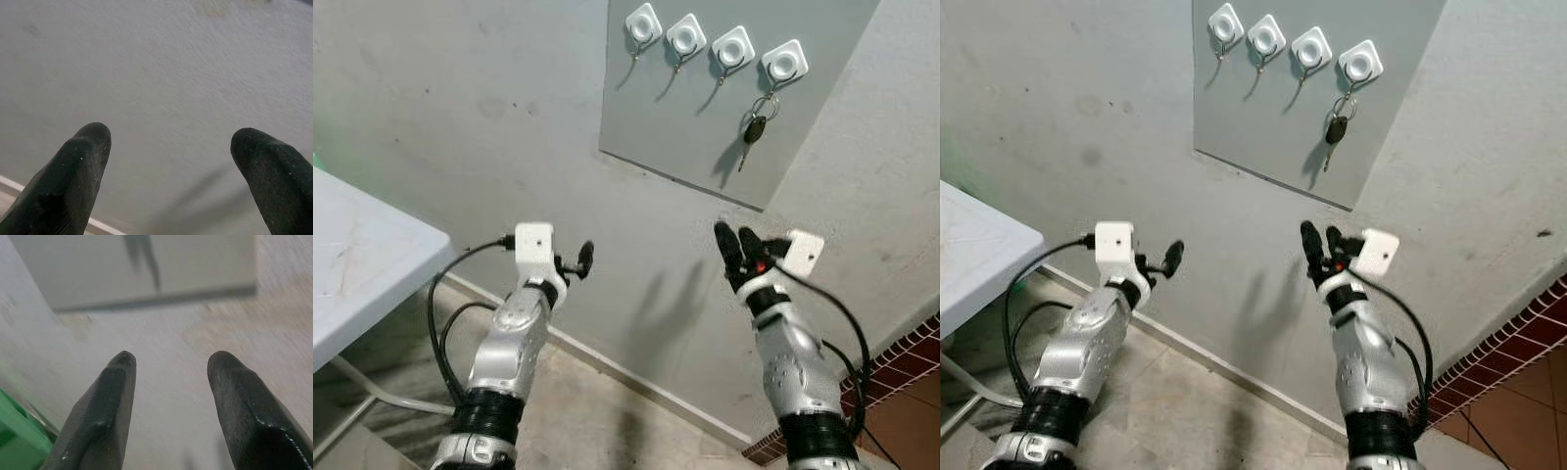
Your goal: Hang keys on a hook
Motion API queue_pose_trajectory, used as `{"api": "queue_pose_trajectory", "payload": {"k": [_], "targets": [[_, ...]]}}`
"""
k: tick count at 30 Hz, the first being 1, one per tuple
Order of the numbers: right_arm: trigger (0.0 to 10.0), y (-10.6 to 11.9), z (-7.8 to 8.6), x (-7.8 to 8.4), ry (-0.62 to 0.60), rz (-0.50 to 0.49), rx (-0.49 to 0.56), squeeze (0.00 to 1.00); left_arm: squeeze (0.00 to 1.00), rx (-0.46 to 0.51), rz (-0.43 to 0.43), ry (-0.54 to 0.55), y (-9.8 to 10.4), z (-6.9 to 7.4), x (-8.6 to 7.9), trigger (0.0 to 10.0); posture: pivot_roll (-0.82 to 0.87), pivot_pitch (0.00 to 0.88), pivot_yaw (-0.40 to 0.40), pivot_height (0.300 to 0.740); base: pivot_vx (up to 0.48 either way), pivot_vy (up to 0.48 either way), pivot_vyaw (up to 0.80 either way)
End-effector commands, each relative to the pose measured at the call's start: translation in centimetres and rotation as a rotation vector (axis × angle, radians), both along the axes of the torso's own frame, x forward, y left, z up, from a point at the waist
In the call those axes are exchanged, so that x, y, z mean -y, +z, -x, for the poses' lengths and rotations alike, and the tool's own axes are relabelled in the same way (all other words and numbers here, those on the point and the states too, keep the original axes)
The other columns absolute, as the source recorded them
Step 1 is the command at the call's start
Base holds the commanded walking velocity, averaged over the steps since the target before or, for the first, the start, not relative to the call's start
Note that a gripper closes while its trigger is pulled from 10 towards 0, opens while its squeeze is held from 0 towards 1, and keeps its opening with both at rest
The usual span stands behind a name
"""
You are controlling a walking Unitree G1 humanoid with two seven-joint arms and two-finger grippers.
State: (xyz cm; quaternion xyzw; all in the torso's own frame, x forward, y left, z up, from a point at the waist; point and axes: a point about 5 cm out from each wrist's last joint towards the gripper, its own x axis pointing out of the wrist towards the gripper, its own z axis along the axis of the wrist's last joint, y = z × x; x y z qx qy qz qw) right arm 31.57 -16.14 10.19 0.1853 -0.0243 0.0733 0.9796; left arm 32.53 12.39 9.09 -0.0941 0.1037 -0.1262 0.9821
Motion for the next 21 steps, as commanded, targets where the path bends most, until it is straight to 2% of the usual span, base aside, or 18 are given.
{"api": "queue_pose_trajectory", "payload": {"k": [1, 2, 3, 4, 8, 10, 12, 13, 15, 19, 20, 21], "targets": [[10.0, 0.1, 0.4, 0.0, -0.024, 0.047, 0.012, 1.00, 0.00, 0.008, 0.002, -0.043, -0.2, 0.5, 0.3, 10.0, -0.07, 0.000, -0.050, 0.724, 0.000, 0.000, 0.00], [10.0, -0.1, 0.6, 0.0, -0.027, 0.059, 0.007, 0.93, 0.00, 0.014, 0.010, -0.048, -0.3, 0.7, 0.3, 10.0, -0.07, 0.000, -0.050, 0.724, 0.000, 0.000, 0.00], [10.0, -0.2, 0.8, -0.2, -0.023, 0.068, 0.005, 0.19, 0.00, 0.023, 0.023, -0.049, -0.3, 0.9, 0.3, 10.0, -0.07, 0.000, -0.050, 0.724, 0.000, 0.000, 0.00], [10.0, -0.3, 1.2, -0.4, -0.022, 0.101, 0.004, 0.00, 0.00, 0.040, 0.051, -0.056, -0.1, 1.2, 0.3, 10.0, -0.07, 0.000, -0.048, 0.724, 0.000, 0.000, 0.00], [10.0, -0.4, 2.0, -0.8, -0.011, 0.149, 0.017, 0.00, 0.00, 0.057, 0.075, -0.071, -0.3, 1.9, 0.5, 10.0, -0.07, 0.000, -0.044, 0.724, 0.000, 0.000, 0.00], [10.0, -1.1, 2.4, -1.0, 0.001, 0.198, 0.001, 0.00, 0.00, 0.062, 0.059, -0.077, -0.9, 2.3, 0.8, 10.0, -0.07, 0.000, -0.044, 0.724, 0.000, 0.000, 0.00], [10.0, -2.5, 2.8, -1.3, 0.023, 0.250, -0.022, 0.00, 0.00, 0.066, -0.012, -0.094, -2.1, 2.5, 0.9, 10.0, -0.08, 0.000, -0.045, 0.724, 0.000, 0.000, 0.00], [10.0, -4.9, 3.4, -1.2, 0.046, 0.268, -0.103, 0.00, 0.00, 0.028, -0.056, -0.092, -3.8, 2.8, 1.1, 10.0, -0.08, 0.000, -0.044, 0.724, 0.000, 0.000, 0.00], [10.0, -7.9, 4.2, -0.6, 0.060, 0.307, -0.217, 0.00, 0.00, -0.095, 0.079, -0.055, -6.2, 3.1, 1.1, 10.0, -0.07, 0.000, -0.046, 0.724, 0.000, 0.000, 0.00], [10.0, -10.3, 5.1, -0.1, 0.074, 0.377, -0.333, 0.00, 0.00, -0.195, 0.022, -0.031, -8.5, 3.9, 1.0, 10.0, -0.07, 0.000, -0.042, 0.724, 0.000, 0.000, 0.00], [10.0, -10.3, 5.1, -0.1, 0.074, 0.377, -0.333, 0.00, 0.00, -0.195, 0.022, -0.031, -8.5, 3.9, 1.0, 10.0, -0.07, 0.000, -0.042, 0.724, 0.000, 0.000, 0.00], [10.0, -11.8, 5.7, 0.2, 0.087, 0.406, -0.428, 0.00, 0.00, -0.268, 0.005, -0.021, -9.9, 4.7, 0.9, 10.0, -0.08, 0.000, -0.036, 0.724, 0.000, 0.000, 0.00]]}}
